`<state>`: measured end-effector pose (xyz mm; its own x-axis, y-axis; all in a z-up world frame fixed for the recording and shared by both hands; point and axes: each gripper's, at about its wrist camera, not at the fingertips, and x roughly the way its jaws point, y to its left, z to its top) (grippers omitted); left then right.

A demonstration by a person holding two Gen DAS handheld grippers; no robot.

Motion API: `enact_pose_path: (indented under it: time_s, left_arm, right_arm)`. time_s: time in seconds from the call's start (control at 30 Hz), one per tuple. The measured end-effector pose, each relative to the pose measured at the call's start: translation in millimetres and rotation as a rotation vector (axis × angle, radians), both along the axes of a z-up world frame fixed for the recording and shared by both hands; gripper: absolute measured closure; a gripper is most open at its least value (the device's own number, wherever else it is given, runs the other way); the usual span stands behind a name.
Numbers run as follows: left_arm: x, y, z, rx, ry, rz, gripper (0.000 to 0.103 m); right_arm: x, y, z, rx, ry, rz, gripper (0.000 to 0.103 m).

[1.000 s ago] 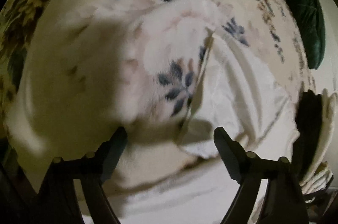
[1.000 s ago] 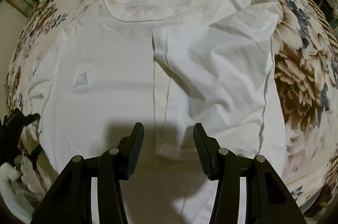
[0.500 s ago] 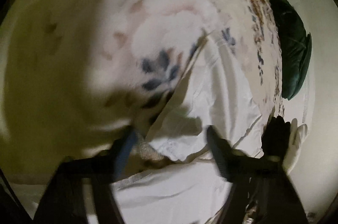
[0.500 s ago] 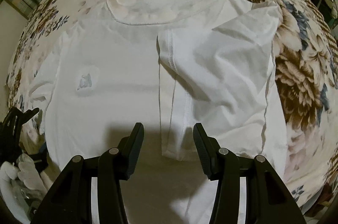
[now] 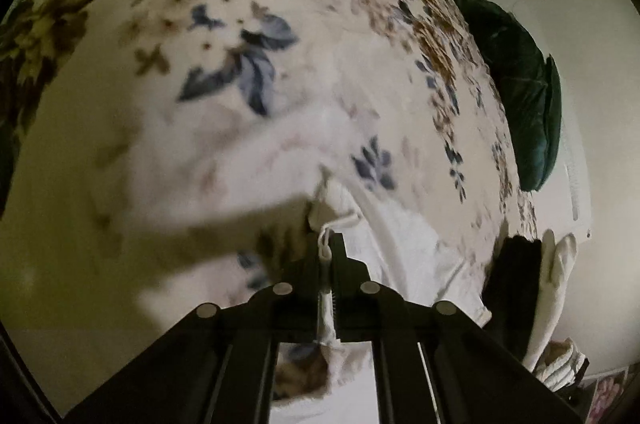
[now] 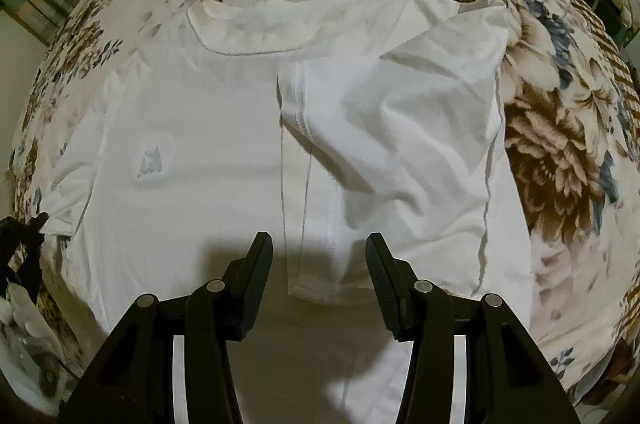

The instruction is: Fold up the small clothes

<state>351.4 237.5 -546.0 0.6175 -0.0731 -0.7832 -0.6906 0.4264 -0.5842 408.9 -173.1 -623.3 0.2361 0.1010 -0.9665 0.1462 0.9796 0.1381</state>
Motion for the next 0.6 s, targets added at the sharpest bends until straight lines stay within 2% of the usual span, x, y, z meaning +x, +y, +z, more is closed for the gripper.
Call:
enact_pose_path:
  time_s: [0.07,0.17,0.23,0.33,0.4,0.47,0.53,0.57,0.6]
  left_arm:
    - [-1,5,-6,-0.041,-0.014,0.002,0.100]
    - [-6,6,-23,-0.164,-0.023,0.000,0.095]
    - [-14,5,-36,-0.225,-0.012,0.011,0.078]
    - [-19,1,-46,-0.264,-0.065,0.029,0.068]
    - [-14,-1,-44,-0.242,-0.075,0.029,0.068]
    - [-8,-5,-35,-0.179,-0.093,0.027,0.072]
    - [4,-13,-17,-0.075,-0.110,-0.017,0.100]
    - [12,-19,-6,-0.020,-0.109,-0.052,0.100]
    - [19,-26,8,0.037,-0.142,-0.080,0.100]
  right_arm:
    - [1,-2,2,0.000,-0.003,-0.003,0.052]
    - [2,-6,4,0.004,-0.005,-0.017,0.052]
    - [2,-8,5,0.011,-0.007,-0.027,0.052]
    - [1,-10,7,0.016,-0.006,-0.032,0.052]
    - [1,-11,6,0.002,0.001,-0.027,0.052]
    - [1,-10,4,-0.006,0.010,-0.031,0.052]
    - [1,-10,1,-0.004,0.019,-0.038,0.052]
    - [0,-11,1,-0.006,0.020,-0.041,0.052]
    - [0,-11,0,-0.010,0.019,-0.044,0.052]
